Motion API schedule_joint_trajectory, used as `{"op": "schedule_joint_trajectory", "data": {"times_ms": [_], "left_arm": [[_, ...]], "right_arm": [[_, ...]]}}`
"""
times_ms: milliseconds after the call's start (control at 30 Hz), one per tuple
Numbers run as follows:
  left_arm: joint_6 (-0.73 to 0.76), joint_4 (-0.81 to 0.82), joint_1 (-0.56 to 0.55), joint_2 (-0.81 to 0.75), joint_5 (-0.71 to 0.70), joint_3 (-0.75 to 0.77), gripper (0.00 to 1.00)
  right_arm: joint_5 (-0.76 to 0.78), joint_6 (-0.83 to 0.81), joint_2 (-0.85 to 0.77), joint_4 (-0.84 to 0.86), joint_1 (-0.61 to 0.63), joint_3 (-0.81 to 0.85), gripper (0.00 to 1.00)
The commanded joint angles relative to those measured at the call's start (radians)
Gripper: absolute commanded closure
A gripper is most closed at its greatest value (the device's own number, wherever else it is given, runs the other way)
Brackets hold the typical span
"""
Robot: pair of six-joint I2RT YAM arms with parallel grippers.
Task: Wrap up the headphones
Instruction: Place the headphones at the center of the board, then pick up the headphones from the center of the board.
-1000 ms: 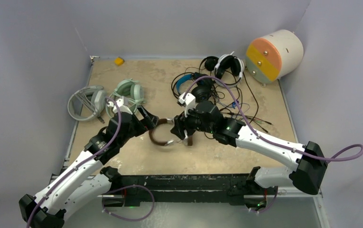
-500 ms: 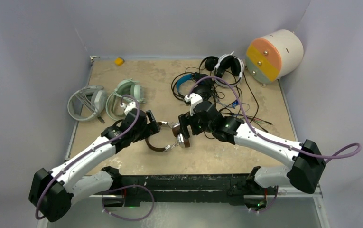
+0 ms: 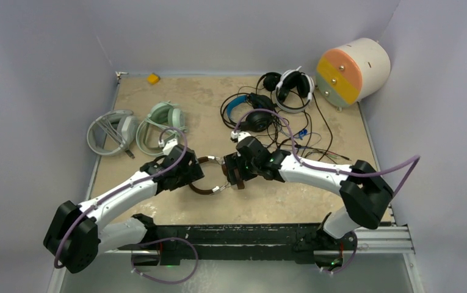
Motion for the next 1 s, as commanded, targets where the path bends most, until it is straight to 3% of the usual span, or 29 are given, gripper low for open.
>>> {"op": "schedule_joint_trajectory", "data": {"times_ms": [0,200,500,633,800,967], "left_arm": [[0.005,0.053,0.005,0.052,-0.003,-0.006,0.20],[0.014,0.101,0.006,0.115,0.008,-0.021,0.24],[0.015,0.170,0.005,0.203,-0.003,-0.041,0.38],[0.027,0.181,0.005,0.259,-0.008,-0.022,0.59],[0.049,0.091,0.005,0.283,-0.090,0.045,0.99],[0.088,0.021,0.004,0.194,-0.131,0.099,1.00]], "right_arm": [[-0.016,0.065,0.014,0.047,0.001,-0.002,0.18],[-0.032,0.091,0.007,0.072,0.001,-0.037,0.24],[-0.015,0.110,-0.053,0.100,0.001,-0.087,0.25],[-0.003,0.108,-0.072,0.099,0.001,-0.092,0.27],[0.060,0.113,-0.149,0.102,0.000,-0.122,0.28],[0.184,0.143,-0.263,0.066,0.001,-0.145,0.23]]}}
